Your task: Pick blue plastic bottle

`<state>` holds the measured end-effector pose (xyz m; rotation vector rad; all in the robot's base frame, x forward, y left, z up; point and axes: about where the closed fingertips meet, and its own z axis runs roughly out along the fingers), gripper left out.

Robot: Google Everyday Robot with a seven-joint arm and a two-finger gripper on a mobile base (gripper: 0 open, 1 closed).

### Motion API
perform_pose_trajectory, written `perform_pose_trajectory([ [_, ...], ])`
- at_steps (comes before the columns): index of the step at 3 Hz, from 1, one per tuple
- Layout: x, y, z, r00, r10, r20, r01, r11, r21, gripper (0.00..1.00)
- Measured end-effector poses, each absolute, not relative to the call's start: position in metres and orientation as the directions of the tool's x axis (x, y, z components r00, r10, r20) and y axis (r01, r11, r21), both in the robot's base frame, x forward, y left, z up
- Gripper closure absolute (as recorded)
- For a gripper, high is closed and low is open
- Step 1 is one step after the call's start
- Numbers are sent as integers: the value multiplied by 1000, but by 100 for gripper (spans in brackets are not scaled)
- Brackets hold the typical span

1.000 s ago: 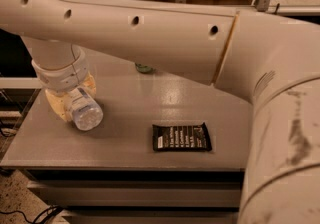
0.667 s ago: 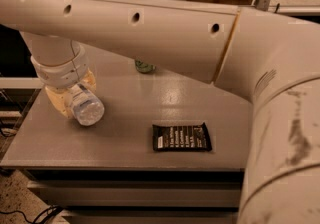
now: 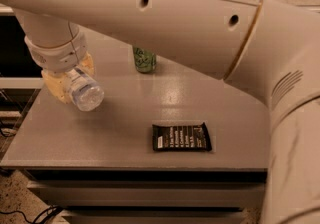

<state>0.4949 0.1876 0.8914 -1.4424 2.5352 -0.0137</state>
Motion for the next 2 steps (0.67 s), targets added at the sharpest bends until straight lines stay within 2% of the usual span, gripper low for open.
perform_pose_trajectory([
  [2,497,188,915,-448,-868,-215,-869,479,-122,100],
])
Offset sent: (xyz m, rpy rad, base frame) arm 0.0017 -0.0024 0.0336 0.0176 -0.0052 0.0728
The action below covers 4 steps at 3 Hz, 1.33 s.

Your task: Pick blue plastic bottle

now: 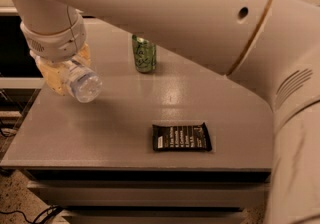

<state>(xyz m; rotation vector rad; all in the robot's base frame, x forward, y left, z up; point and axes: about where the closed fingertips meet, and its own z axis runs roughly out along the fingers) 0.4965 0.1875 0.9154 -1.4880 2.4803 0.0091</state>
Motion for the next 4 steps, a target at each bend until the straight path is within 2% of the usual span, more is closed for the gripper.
perform_pose_trajectory([
  [4,496,193,929,-355,-907,-226,-917,385,-103,100],
])
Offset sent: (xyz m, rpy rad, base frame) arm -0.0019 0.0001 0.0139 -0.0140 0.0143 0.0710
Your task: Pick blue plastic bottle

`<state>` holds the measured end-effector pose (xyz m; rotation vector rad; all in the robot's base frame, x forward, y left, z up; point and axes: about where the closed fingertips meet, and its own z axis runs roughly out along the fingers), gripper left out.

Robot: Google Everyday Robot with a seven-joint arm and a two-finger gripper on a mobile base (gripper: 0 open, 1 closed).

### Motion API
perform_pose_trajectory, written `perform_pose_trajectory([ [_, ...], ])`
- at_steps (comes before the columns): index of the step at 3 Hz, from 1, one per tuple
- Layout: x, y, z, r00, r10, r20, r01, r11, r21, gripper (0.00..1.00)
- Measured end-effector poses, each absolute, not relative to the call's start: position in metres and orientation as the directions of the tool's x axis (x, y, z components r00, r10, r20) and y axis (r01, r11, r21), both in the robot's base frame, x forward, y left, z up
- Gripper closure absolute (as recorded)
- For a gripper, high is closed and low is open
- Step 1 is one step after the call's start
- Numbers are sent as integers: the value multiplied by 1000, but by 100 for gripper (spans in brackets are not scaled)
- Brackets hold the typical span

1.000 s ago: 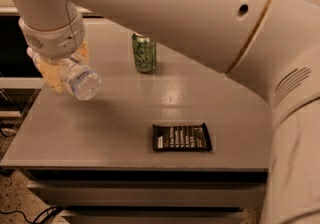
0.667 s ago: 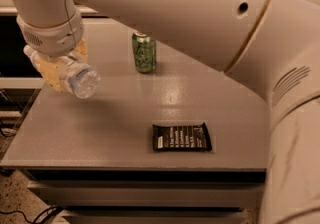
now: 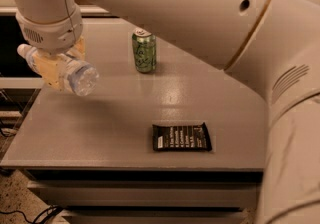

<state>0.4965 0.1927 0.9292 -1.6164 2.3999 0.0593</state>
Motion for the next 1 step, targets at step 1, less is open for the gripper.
perform_pose_trajectory([
  [1,497,193,930,-342,-911,-230,-923,371,-99,100],
])
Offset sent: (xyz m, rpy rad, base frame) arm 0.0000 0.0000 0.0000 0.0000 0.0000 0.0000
